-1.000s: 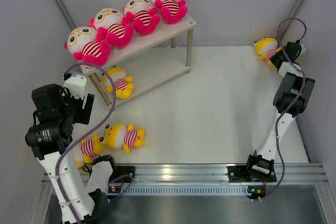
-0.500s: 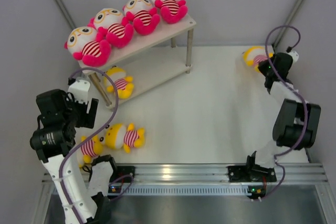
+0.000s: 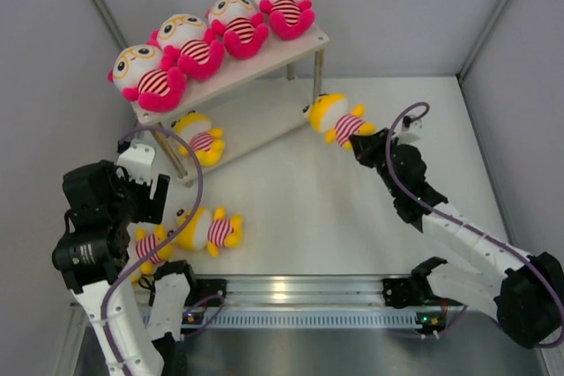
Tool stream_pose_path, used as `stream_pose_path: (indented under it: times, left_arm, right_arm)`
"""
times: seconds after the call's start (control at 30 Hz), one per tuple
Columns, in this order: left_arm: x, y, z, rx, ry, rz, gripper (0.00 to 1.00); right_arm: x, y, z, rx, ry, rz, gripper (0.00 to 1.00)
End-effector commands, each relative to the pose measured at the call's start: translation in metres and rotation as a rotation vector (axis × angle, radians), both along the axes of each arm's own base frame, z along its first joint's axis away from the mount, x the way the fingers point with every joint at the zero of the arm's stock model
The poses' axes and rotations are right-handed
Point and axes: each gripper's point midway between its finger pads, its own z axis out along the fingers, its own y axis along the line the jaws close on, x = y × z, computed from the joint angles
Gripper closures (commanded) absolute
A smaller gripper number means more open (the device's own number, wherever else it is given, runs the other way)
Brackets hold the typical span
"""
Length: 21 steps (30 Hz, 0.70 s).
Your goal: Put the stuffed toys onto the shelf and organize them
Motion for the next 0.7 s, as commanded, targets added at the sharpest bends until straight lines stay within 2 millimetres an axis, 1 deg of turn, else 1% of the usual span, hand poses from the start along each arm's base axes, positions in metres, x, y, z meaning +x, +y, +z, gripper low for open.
stream_pose_path:
  times: [0.0, 0.03, 0.07, 0.1, 0.13, 0.2, 0.23, 0.27, 0.3, 0.33, 0.37, 0.4, 0.43, 0.47, 0.5, 0.53, 0.57, 0.6, 0.63, 0.67]
  left_arm:
    - [0.004, -0.008, 0.004, -0.025, -0.039, -0.029, 0.18]
    - [0.004, -0.008, 0.004, -0.023, -0.041, -0.033, 0.18]
    - [0.003, -0.009, 0.005, -0.023, -0.043, -0.034, 0.18]
    - [0.002, -0.010, 0.005, -0.026, -0.048, -0.037, 0.18]
    - [0.002, -0.011, 0.005, -0.026, -0.049, -0.045, 0.18]
    - [0.000, -0.013, 0.005, -0.030, -0.057, -0.053, 0.18]
    - [0.001, -0.014, 0.004, -0.034, -0.055, -0.056, 0.18]
    - [0.000, -0.015, 0.004, -0.034, -0.058, -0.061, 0.18]
    - [0.000, -0.015, 0.004, -0.037, -0.056, -0.061, 0.18]
    - [-0.001, -0.016, 0.006, -0.036, -0.062, -0.064, 0.18]
    - [0.000, -0.016, 0.005, -0.038, -0.061, -0.063, 0.18]
    - [-0.001, -0.016, 0.006, -0.036, -0.064, -0.068, 0.18]
    - [0.000, -0.017, 0.006, -0.036, -0.062, -0.071, 0.18]
    - [0.000, -0.017, 0.006, -0.035, -0.064, -0.072, 0.18]
    - [0.000, -0.017, 0.007, -0.034, -0.067, -0.075, 0.18]
    - [0.000, -0.017, 0.007, -0.034, -0.066, -0.075, 0.18]
    - [-0.001, -0.018, 0.008, -0.032, -0.068, -0.079, 0.18]
    - [0.000, -0.018, 0.008, -0.033, -0.069, -0.080, 0.18]
    - [0.000, -0.018, 0.008, -0.031, -0.069, -0.079, 0.18]
    - [0.000, -0.019, 0.008, -0.033, -0.069, -0.084, 0.18]
  right_arm:
    - [-0.021, 0.045, 0.040, 0.173, -0.106, 0.051, 1.00]
    - [-0.030, 0.073, 0.036, 0.180, -0.099, 0.124, 1.00]
    - [-0.031, 0.085, 0.038, 0.178, -0.107, 0.152, 1.00]
    - [-0.030, 0.099, 0.051, 0.190, -0.125, 0.176, 1.00]
    - [-0.032, 0.122, 0.038, 0.174, -0.089, 0.220, 1.00]
    - [-0.026, 0.143, 0.051, 0.212, -0.115, 0.242, 1.00]
    - [-0.022, 0.160, 0.033, 0.197, -0.079, 0.250, 1.00]
    - [-0.016, 0.170, 0.044, 0.226, -0.090, 0.242, 1.00]
    - [-0.011, 0.177, 0.046, 0.254, -0.089, 0.234, 1.00]
    - [-0.003, 0.187, 0.030, 0.241, -0.066, 0.218, 1.00]
    - [0.003, 0.196, 0.043, 0.266, -0.088, 0.215, 1.00]
    - [0.009, 0.202, 0.042, 0.272, -0.089, 0.202, 1.00]
    - [0.015, 0.213, 0.025, 0.246, -0.065, 0.183, 1.00]
    - [0.022, 0.223, 0.038, 0.266, -0.084, 0.178, 1.00]
    - [0.027, 0.231, 0.034, 0.266, -0.075, 0.169, 1.00]
    - [0.035, 0.239, 0.008, 0.228, -0.028, 0.144, 1.00]
    - [0.042, 0.248, 0.015, 0.244, -0.032, 0.131, 1.00]
    - [0.047, 0.251, 0.009, 0.260, -0.008, 0.109, 1.00]
    - [0.055, 0.255, -0.013, 0.244, 0.026, 0.069, 1.00]
    - [0.060, 0.261, -0.011, 0.253, 0.037, 0.056, 1.00]
